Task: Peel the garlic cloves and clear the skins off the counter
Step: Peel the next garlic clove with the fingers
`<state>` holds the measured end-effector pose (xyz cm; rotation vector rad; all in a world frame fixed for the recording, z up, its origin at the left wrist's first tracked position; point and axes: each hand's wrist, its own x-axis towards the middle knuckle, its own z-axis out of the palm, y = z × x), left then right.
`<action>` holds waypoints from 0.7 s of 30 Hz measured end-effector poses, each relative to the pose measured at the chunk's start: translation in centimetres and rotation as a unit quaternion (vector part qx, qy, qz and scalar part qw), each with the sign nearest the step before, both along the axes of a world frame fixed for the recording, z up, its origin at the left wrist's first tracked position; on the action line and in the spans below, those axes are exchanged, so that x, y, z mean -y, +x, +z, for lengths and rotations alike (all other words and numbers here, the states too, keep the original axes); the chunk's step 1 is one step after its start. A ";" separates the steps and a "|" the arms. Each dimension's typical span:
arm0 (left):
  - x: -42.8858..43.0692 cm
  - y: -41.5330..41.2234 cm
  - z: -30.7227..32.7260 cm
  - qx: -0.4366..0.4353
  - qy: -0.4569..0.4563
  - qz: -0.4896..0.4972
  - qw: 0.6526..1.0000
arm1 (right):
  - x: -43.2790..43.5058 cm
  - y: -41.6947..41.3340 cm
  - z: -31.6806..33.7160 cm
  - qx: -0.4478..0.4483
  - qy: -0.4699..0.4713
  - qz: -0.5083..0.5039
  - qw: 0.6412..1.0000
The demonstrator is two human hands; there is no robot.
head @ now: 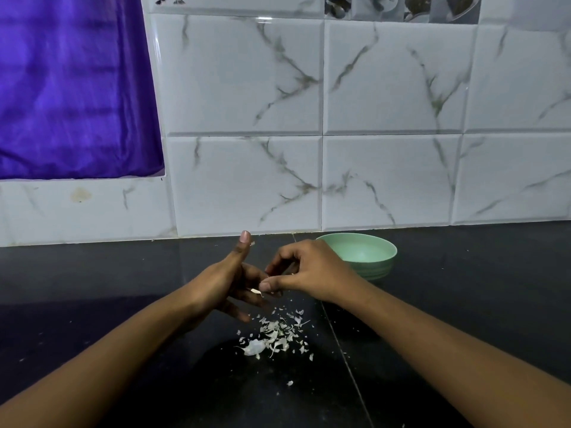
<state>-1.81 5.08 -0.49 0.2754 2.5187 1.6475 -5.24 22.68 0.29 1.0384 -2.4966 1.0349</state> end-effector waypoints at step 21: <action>0.6 -0.6 0.5 0.087 0.094 -0.024 0.991 | -0.4 -1.8 -0.7 -0.045 -0.092 0.111 0.989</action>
